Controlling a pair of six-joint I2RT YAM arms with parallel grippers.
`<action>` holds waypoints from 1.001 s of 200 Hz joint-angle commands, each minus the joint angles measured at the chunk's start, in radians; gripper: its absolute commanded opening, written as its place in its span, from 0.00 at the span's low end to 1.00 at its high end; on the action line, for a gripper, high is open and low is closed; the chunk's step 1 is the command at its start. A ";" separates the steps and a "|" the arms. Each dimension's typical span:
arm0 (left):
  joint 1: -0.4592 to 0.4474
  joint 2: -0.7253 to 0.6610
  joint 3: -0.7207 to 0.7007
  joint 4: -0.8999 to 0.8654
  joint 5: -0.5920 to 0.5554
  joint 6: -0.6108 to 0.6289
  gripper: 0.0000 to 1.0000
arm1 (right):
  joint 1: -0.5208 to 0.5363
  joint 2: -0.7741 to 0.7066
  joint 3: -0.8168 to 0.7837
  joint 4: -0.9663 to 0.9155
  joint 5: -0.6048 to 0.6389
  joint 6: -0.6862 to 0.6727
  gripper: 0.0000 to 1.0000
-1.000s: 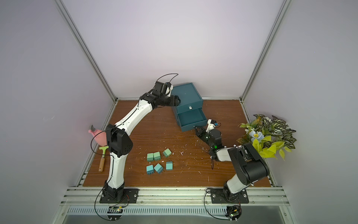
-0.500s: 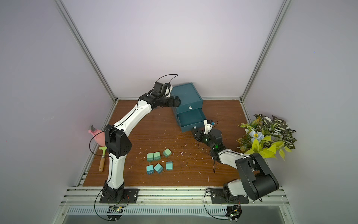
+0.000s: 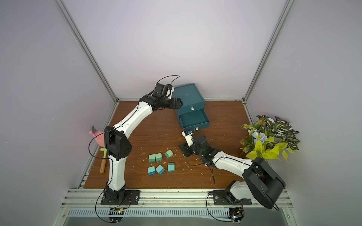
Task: Place the plugs into the drawer by color
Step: Pick up the plug from the center of the board.
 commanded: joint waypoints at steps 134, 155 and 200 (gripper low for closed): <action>0.006 -0.023 -0.040 -0.049 -0.019 0.030 0.98 | 0.178 0.347 0.358 -0.277 0.119 0.038 0.65; 0.006 -0.024 -0.044 -0.048 -0.021 0.032 0.99 | 0.182 0.364 0.372 -0.284 0.112 0.039 0.65; 0.006 -0.024 -0.044 -0.048 -0.020 0.030 0.98 | 0.197 0.385 0.392 -0.299 0.109 0.035 0.65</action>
